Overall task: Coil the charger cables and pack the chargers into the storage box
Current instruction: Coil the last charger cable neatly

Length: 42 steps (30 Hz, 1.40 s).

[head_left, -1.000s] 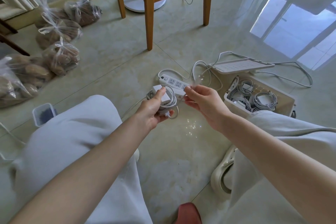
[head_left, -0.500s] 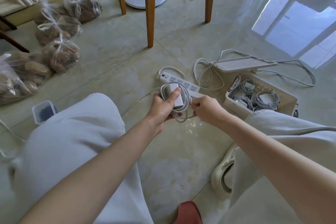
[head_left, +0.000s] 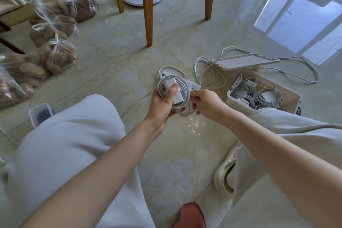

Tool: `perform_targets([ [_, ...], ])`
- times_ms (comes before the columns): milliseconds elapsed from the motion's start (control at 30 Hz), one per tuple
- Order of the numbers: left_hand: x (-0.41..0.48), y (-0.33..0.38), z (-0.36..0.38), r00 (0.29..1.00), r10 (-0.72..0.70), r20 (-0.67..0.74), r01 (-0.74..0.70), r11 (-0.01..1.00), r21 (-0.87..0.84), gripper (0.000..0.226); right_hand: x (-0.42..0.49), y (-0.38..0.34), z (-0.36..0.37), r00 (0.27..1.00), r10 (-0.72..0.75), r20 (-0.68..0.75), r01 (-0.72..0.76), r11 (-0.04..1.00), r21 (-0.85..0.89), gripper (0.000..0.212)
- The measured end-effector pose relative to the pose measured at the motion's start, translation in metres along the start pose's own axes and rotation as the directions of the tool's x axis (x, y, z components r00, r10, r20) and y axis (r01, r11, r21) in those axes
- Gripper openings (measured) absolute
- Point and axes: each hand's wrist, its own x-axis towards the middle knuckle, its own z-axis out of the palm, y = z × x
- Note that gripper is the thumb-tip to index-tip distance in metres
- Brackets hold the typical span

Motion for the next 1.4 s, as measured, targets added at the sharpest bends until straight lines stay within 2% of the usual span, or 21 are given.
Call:
perform_targets([
  [67,0.001,0.010,-0.007,0.994,-0.065,0.087,0.068,0.997,-0.031,0.019,0.001,0.000,0.000,1.000,-0.025,0.003,0.024,0.990,0.137,0.023],
  [167,0.004,0.021,-0.016,0.958,-0.175,0.229,0.183,0.983,-0.015,0.047,0.001,0.005,0.001,0.997,-0.077,0.010,0.071,0.955,0.289,0.022],
  [233,0.004,0.025,-0.018,0.939,-0.205,0.276,0.210,0.978,0.011,0.046,-0.002,0.004,0.002,0.996,-0.084,-0.031,0.090,0.923,0.374,0.018],
  [333,0.003,0.028,-0.019,0.923,-0.218,0.316,0.228,0.974,0.008,0.040,-0.007,0.000,0.005,0.996,0.007,-0.091,0.047,0.817,0.574,0.010],
  [500,-0.001,0.027,-0.017,0.880,-0.294,0.372,0.290,0.955,0.070,0.047,-0.014,-0.008,0.007,0.992,0.005,-0.128,0.085,0.722,0.686,0.011],
  [600,0.001,0.029,-0.016,0.884,-0.321,0.341,0.335,0.942,0.019,0.046,-0.017,-0.012,0.009,0.991,0.013,-0.130,0.088,0.667,0.739,0.014],
  [700,0.001,0.023,-0.014,0.910,-0.352,0.219,0.367,0.930,-0.031,0.038,-0.021,-0.016,0.013,1.000,0.017,-0.011,-0.002,0.645,0.764,0.022],
  [800,-0.001,0.014,-0.011,0.930,-0.338,0.147,0.350,0.934,-0.067,0.037,-0.026,-0.021,0.014,0.996,0.031,0.080,-0.081,0.634,0.769,0.029],
  [900,-0.001,0.012,-0.006,0.950,-0.288,0.124,0.298,0.952,-0.074,0.037,-0.027,-0.022,0.009,0.993,0.098,0.072,-0.114,0.557,0.823,0.033],
  [933,-0.001,0.012,-0.005,0.953,-0.276,0.125,0.283,0.958,-0.049,0.036,-0.026,-0.021,0.008,0.990,0.131,0.046,-0.114,0.575,0.810,0.031],
  [1033,-0.003,0.015,-0.004,0.923,-0.306,0.234,0.321,0.947,-0.028,0.037,-0.024,-0.016,0.010,0.970,0.205,-0.134,-0.077,0.774,0.628,0.032],
  [1100,-0.005,0.018,-0.004,0.888,-0.335,0.314,0.354,0.935,-0.005,0.038,-0.026,-0.015,0.014,0.960,0.202,-0.195,-0.040,0.787,0.616,0.039],
  [1167,-0.004,0.022,-0.005,0.867,-0.364,0.341,0.373,0.927,0.040,0.041,-0.027,-0.013,0.016,0.958,0.222,-0.184,-0.027,0.704,0.710,0.040],
  [1267,-0.003,0.025,-0.009,0.830,-0.423,0.364,0.443,0.896,0.029,0.046,-0.025,-0.010,0.014,0.956,0.275,-0.103,-0.053,0.507,0.860,0.038],
  [1400,-0.004,0.023,-0.008,0.802,-0.473,0.364,0.511,0.860,-0.008,0.040,-0.028,-0.007,0.012,0.979,0.205,0.009,-0.070,0.292,0.954,0.041],
])
